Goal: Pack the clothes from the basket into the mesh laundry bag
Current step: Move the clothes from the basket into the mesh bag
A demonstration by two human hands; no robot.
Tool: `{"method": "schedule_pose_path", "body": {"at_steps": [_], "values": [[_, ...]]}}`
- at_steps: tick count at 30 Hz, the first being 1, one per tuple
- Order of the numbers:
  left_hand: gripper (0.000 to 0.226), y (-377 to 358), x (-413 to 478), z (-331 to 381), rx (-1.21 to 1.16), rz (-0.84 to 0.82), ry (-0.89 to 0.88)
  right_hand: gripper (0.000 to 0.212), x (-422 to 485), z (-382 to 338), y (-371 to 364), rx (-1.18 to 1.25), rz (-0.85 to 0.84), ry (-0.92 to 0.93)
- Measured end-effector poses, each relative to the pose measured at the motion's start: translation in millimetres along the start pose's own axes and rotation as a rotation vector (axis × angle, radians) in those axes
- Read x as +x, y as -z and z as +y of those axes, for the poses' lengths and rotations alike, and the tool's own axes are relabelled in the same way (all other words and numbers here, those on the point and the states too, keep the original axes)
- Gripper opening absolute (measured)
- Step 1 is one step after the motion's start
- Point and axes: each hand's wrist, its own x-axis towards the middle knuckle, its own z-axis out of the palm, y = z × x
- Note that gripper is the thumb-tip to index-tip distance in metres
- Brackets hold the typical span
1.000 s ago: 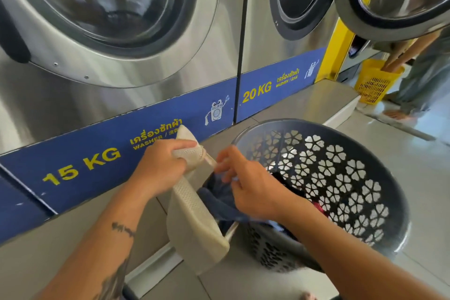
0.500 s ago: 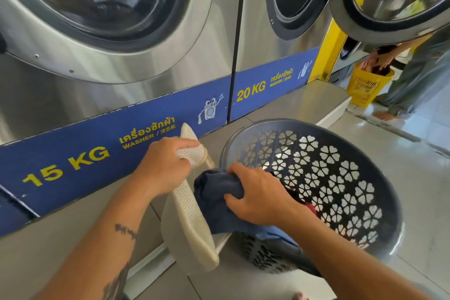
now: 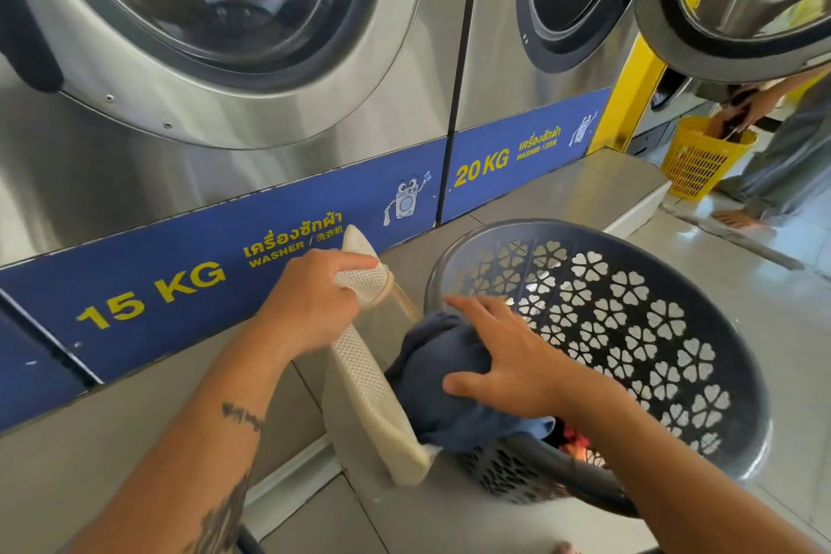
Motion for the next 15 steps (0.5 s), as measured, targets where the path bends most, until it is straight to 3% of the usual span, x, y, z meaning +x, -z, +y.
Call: {"method": "schedule_pose_path", "body": {"at_steps": [3,9,12,15], "values": [[0.062,-1,2,1,0.0,-0.004,-0.013,0.081,-3,10,-6,0.176,-0.07,-0.075],[0.063,-8,0,3,0.005,-0.017,-0.041,0.045,-7,-23,-10,-0.151,0.289,0.034],[0.063,-8,1,2,-0.005,-0.01,-0.047,0.056,-9,-51,-15,-0.127,0.341,0.181],[0.065,-8,4,-3,-0.008,0.0,-0.035,0.065,-8,-59,-20,-0.094,0.205,0.318]]}}
